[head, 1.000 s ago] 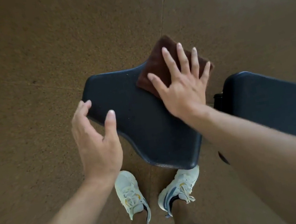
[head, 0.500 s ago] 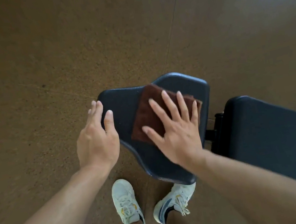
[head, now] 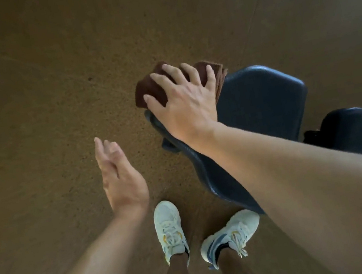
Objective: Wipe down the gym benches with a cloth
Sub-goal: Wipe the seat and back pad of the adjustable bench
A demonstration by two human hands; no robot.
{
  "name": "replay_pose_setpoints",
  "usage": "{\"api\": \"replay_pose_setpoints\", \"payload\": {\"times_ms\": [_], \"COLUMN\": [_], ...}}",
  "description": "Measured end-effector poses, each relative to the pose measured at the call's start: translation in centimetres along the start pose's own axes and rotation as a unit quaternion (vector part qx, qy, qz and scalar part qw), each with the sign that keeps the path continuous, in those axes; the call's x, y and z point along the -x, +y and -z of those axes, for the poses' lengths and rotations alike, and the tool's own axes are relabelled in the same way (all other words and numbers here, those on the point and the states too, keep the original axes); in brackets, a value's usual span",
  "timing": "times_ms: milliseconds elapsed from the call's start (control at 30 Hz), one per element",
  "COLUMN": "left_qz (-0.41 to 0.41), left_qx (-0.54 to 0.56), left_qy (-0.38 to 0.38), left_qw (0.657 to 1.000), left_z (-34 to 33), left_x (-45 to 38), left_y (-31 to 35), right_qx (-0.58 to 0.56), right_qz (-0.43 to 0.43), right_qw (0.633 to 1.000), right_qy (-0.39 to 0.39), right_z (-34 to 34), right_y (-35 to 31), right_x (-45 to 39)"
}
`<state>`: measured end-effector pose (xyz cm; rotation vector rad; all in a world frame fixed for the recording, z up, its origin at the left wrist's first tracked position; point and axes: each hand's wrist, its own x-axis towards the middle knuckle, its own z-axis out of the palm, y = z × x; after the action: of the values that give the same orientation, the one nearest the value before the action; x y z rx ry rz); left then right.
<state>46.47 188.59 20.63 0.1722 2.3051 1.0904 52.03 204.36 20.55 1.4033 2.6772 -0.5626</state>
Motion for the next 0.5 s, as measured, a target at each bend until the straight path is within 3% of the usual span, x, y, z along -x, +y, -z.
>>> {"api": "replay_pose_setpoints", "payload": {"times_ms": [200,367,500], "left_qz": [-0.006,-0.013,-0.051], "left_qx": [0.008,0.019,0.001], "left_qy": [0.001,-0.043,-0.058], "left_qw": [1.000,0.999,0.997], "left_z": [0.6,-0.5,-0.3], "left_x": [0.5,1.6,1.4], "left_y": [0.4,2.1,2.6], "right_qx": [0.054,0.173,0.144], "right_qz": [0.147,0.188,0.152], "right_qw": [0.987,0.967,0.978], "right_qy": [0.036,-0.006,-0.018], "right_z": [-2.7,-4.6,-3.6], "right_y": [2.8,9.5,8.2], "right_x": [11.9,23.1,21.1]}}
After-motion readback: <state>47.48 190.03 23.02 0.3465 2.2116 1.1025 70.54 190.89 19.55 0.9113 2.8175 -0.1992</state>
